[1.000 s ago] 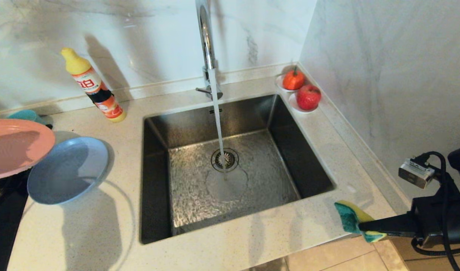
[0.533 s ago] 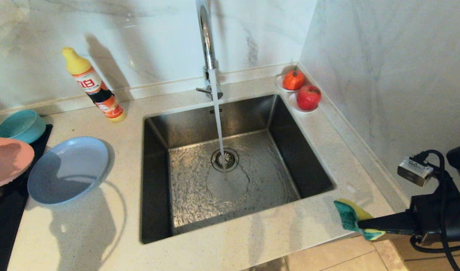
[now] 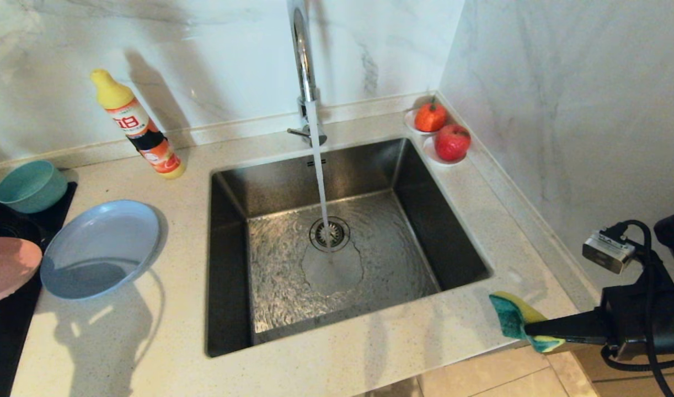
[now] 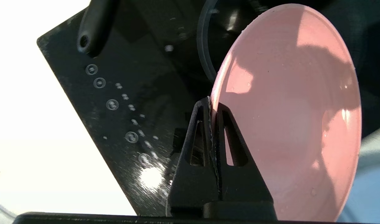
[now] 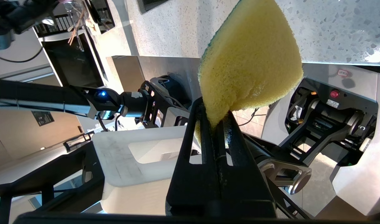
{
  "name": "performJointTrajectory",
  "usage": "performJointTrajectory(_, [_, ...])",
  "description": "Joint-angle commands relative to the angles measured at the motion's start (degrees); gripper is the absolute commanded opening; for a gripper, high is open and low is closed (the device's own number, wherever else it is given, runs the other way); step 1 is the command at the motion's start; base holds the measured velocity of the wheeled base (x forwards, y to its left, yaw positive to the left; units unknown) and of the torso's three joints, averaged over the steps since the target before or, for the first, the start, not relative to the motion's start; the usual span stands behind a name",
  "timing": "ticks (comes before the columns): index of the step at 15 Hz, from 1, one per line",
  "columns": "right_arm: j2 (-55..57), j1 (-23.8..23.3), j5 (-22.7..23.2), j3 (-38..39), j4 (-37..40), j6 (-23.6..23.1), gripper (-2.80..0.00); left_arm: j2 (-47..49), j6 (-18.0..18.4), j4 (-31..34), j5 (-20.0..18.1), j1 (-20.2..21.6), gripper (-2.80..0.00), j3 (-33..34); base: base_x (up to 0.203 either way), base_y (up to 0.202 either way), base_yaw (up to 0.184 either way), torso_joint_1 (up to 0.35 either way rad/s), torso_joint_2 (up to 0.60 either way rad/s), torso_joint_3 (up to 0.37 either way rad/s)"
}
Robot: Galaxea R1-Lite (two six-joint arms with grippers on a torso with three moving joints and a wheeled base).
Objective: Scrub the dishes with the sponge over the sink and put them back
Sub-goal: Place the plate on the table
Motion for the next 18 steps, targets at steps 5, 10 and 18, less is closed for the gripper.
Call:
performJointTrajectory(5, [0.3,0.05,0.33,-0.6,0.16,0.06,-2.8,5.9,0.17,-1.41,-2.57,1.59,-2.8,0.5,0.0,0.0,0.0,0.0,0.0,0.0])
performJointTrajectory(10, [0.21,0.05,0.33,-0.58,0.25,0.06,-2.8,7.56,0.25,-1.41,-2.64,1.76,-2.8,1.12,0.0,0.0,0.0,0.0,0.0,0.0])
performJointTrajectory(18, [0.03,0.05,0.33,0.01,0.16,0.06,-2.8,5.94,-0.01,-1.05,-3.99,2.47,0.0,0.48,0.0,0.0,0.0,0.0,0.0,0.0])
